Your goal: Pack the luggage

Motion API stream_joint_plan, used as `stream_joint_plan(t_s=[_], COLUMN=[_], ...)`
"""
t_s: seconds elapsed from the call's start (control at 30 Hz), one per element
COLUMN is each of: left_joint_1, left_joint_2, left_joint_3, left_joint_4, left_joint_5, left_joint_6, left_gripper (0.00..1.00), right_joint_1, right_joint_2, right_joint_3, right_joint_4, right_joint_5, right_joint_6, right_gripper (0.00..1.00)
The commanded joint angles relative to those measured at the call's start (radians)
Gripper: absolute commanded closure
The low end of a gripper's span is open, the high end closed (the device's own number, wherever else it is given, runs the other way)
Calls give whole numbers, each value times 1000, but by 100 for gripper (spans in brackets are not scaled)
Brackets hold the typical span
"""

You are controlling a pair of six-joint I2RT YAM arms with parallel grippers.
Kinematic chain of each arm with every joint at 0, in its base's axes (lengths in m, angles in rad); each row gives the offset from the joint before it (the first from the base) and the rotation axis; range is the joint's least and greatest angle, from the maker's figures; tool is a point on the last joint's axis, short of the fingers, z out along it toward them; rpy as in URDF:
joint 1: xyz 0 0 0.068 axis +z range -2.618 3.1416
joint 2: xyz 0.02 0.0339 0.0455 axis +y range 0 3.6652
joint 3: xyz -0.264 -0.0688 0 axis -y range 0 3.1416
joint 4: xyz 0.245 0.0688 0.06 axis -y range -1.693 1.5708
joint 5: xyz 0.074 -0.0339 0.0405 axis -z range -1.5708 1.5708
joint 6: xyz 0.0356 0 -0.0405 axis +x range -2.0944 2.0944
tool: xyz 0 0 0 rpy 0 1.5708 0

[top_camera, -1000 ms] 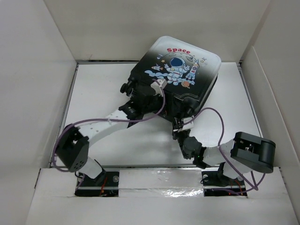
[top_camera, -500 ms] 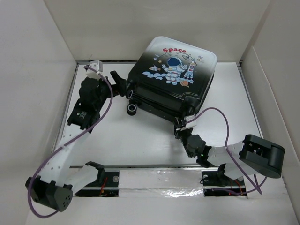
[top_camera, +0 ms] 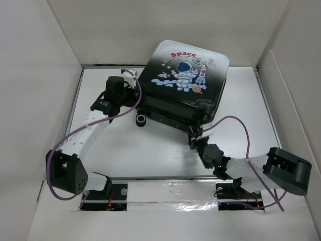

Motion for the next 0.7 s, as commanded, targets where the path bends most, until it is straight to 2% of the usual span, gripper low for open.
stream_joint_plan(t_s=[0.0, 0.3, 0.33, 0.37, 0.4, 0.5, 0.57, 0.67], left_joint_1=[-2, -42, -42, -42, -42, -42, -51, -82], left_joint_2=[10, 67, 83, 84, 88, 104, 99, 85], left_joint_3=[40, 20, 36, 36, 39, 41, 38, 26], left_joint_4=[5, -24, -38, -38, -40, -37, -21, 23], left_joint_5=[51, 14, 26, 27, 34, 40, 48, 68], left_joint_6=[48, 53, 58, 58, 58, 47, 25, -34], left_gripper=[6, 29, 57, 57, 73, 95, 100, 100], right_joint_1=[25, 15, 6, 6, 6, -17, -44, -98], right_joint_2=[-28, -54, -66, -66, -71, -112, -173, -252], right_joint_3=[18, 19, 14, 14, 12, 11, 8, 12], right_joint_4=[151, 119, 116, 116, 109, 69, 26, -91], right_joint_5=[-238, -238, -239, -239, -239, -253, -259, -285], right_joint_6=[127, 127, 127, 127, 129, 127, 135, 143], right_gripper=[100, 100, 100, 100, 100, 100, 100, 100])
